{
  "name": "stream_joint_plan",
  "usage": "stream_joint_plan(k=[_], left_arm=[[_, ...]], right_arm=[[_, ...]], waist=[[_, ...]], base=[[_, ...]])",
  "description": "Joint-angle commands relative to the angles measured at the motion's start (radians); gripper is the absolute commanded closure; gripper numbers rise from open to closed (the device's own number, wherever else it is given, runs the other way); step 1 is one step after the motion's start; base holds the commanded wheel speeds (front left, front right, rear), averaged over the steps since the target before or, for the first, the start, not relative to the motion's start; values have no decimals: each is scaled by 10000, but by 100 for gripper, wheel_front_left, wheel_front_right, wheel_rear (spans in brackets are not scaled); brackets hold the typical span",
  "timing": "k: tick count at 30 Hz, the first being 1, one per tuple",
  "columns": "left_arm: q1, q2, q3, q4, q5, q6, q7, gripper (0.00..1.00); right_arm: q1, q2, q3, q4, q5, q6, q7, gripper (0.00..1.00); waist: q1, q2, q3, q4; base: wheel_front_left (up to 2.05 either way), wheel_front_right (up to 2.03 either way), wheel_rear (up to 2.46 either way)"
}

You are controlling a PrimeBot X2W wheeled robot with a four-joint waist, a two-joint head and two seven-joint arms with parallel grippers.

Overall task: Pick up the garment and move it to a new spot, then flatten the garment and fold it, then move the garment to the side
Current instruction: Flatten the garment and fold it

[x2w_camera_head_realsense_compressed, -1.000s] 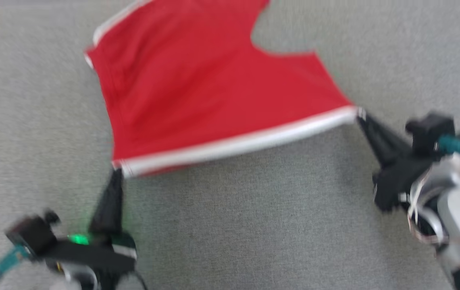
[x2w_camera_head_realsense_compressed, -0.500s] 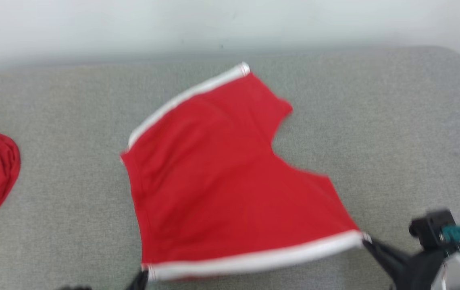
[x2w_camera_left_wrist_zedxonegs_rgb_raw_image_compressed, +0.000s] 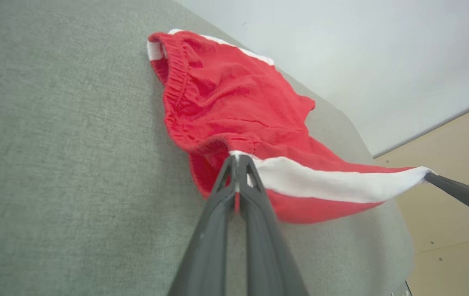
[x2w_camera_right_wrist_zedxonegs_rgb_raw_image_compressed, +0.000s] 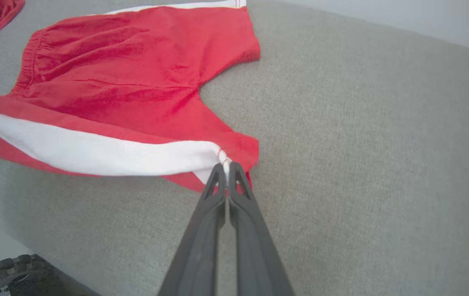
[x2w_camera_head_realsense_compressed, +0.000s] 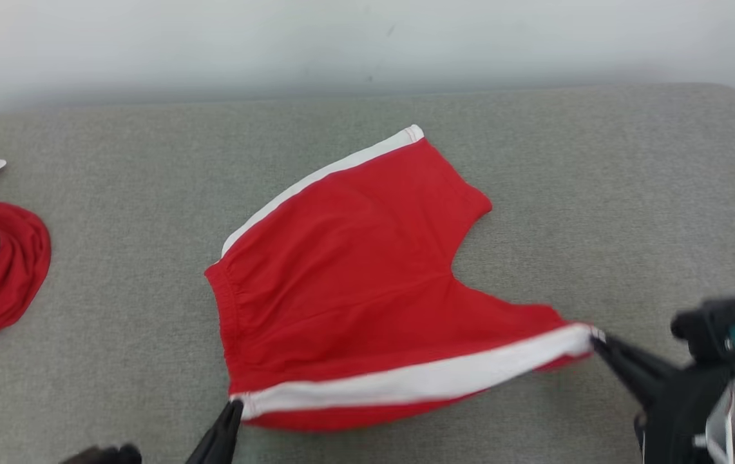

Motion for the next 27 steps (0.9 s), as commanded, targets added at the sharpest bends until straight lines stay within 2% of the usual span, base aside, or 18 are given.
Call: stream_joint_plan(k=[1,8,11,14,22,27], left_arm=[[-392,-71,-32,-2,-62,-71,-6,100],[-1817,-608,-123,369,-170,-111,106,100],[-2697,-817,-97,762,75,53,45,100],[-3633,-1170,-9,1355,372,404,-222,100],[-5697,-1890,-13,2908,672,774,-456,100],[-6513,-2106,-110,3585,782,768,-506,100]], right_arm=[[-651,-272,197,284,-88,-17,-168,100],[-3175,-973,1391,1807,194,-17,-798,100],[-4481,-1181,1931,2739,324,-18,-1170,100],[-5686,-1291,2423,3669,383,-18,-1605,100],[-8384,-1183,3485,6207,352,-18,-2655,100],[-9608,-1021,4151,7427,252,-18,-3337,100]], waist=[[-1,0,150,156],[-1,0,558,608],[-1,0,861,916],[-1,0,1206,1247],[-1,0,2027,1866],[-1,0,2321,2108]], base=[[0,0,0],[0,0,0],[0,0,0],[0,0,0],[0,0,0],[0,0,0]])
